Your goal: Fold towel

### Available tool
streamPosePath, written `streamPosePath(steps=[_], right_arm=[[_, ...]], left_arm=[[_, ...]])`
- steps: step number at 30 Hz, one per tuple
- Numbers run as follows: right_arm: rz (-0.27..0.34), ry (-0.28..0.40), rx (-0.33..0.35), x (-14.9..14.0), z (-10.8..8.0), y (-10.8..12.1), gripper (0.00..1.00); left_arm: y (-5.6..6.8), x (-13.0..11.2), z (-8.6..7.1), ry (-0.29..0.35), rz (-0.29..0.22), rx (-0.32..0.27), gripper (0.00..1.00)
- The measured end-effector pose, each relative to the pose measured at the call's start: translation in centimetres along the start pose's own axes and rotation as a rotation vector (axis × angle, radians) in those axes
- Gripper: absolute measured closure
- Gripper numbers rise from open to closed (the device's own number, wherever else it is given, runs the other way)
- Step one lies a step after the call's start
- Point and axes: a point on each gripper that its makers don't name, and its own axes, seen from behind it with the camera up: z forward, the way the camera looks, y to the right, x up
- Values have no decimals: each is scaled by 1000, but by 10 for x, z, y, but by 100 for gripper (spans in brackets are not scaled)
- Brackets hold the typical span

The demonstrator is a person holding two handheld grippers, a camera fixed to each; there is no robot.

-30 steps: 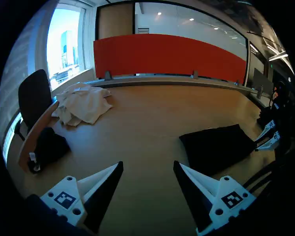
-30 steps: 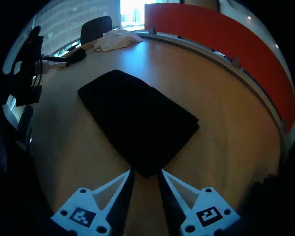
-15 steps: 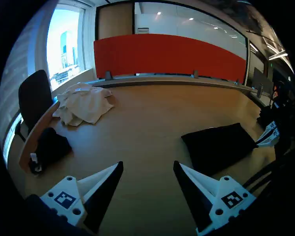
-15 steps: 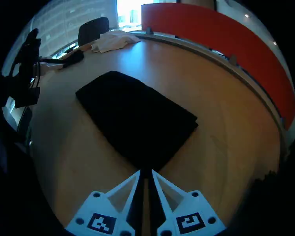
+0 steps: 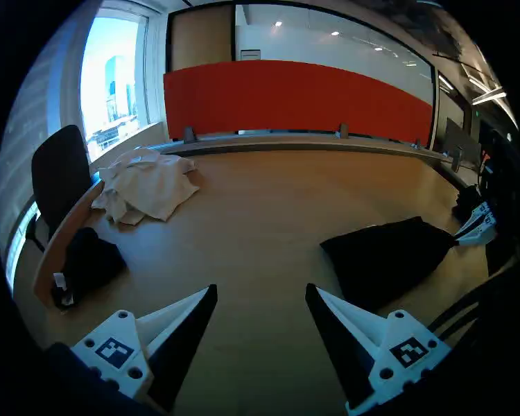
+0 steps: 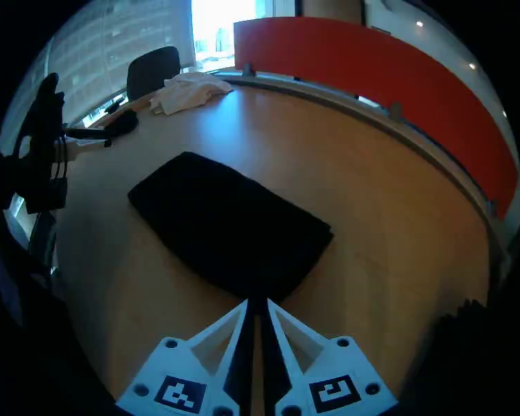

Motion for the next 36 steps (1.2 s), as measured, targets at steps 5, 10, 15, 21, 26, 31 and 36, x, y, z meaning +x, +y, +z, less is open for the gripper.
streamPosePath(steps=[5, 10, 15, 21, 26, 31, 36], right_arm=[[-8, 43, -5, 22, -9, -1, 95], [-18, 83, -2, 44, -18, -4, 95], [-30, 116, -1, 65, -26, -6, 95], [-50, 149, 0, 88, -33, -9, 95], [-73, 170, 12, 105, -38, -15, 95], [-97, 178, 24, 116, -40, -21, 95], [-111, 176, 32, 121, -39, -24, 95]], left_arm=[[0, -1, 0, -1, 2, 0, 6], [-1, 0, -1, -1, 3, 1, 6], [-2, 1, -1, 1, 4, 1, 6], [-2, 3, -1, 4, 4, 1, 6], [0, 4, -1, 5, 5, -1, 6], [2, 4, 0, 6, 2, -2, 6], [3, 4, 0, 6, 3, -5, 6]])
